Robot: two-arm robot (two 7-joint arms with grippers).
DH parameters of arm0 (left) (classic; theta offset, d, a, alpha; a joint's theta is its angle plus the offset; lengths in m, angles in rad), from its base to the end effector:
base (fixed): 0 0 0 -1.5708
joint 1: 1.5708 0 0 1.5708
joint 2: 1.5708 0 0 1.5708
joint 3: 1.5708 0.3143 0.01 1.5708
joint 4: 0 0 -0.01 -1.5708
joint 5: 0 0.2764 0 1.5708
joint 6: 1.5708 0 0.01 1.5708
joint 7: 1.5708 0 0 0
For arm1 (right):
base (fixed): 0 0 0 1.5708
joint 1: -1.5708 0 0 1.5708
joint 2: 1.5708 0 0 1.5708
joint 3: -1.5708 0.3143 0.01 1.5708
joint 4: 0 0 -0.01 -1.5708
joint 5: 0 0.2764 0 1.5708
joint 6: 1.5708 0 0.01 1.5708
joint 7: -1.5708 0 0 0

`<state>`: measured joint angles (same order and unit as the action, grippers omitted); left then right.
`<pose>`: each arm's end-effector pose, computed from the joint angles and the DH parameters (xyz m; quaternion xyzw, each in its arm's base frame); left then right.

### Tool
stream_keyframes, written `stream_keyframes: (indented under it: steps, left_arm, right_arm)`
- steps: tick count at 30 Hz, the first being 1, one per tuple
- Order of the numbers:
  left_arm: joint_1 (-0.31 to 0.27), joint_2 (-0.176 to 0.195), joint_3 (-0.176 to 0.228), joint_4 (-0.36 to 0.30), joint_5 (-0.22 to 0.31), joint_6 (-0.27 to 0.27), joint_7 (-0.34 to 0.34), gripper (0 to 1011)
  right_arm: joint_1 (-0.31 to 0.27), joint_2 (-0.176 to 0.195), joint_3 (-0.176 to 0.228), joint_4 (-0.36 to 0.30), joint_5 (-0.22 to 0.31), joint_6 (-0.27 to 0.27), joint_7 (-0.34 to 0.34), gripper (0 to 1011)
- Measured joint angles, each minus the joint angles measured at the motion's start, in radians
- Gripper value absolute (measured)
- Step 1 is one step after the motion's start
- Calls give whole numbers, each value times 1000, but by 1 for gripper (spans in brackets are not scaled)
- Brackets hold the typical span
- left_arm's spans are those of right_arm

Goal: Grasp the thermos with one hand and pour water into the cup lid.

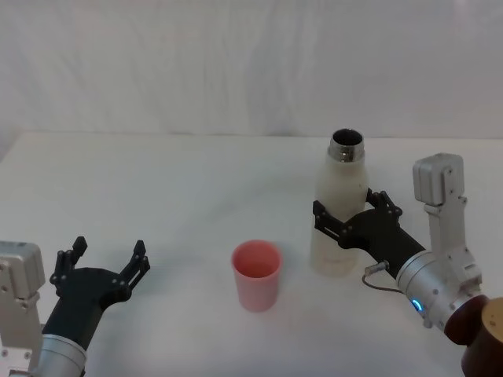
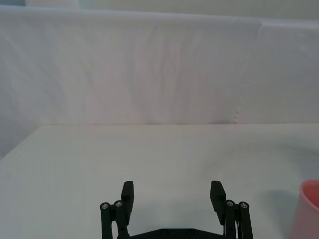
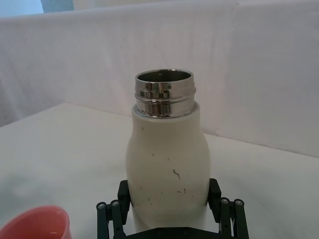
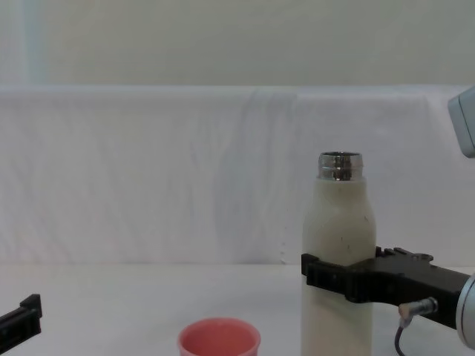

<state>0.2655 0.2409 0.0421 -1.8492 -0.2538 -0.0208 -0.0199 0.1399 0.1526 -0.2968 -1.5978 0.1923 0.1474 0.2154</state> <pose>0.2145 0.0467 -0.3079 -0.0174 0.0064 0.6616 0.7496 0.3264 0.0376 -0.2848 -0.0098 0.0125 -0.5034 0.8639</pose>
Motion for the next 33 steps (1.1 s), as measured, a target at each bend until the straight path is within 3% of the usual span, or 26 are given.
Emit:
stream_keyframes:
  steps: [8, 33]
  left_arm:
    - [0, 0, 0, 0, 0, 0, 0, 1001]
    - [0, 0, 0, 0, 0, 0, 0, 1001]
  right_arm:
    - [0, -1, 0, 1, 0, 0, 0, 1001]
    - [-2, -1, 2, 0, 0, -1, 0, 1001]
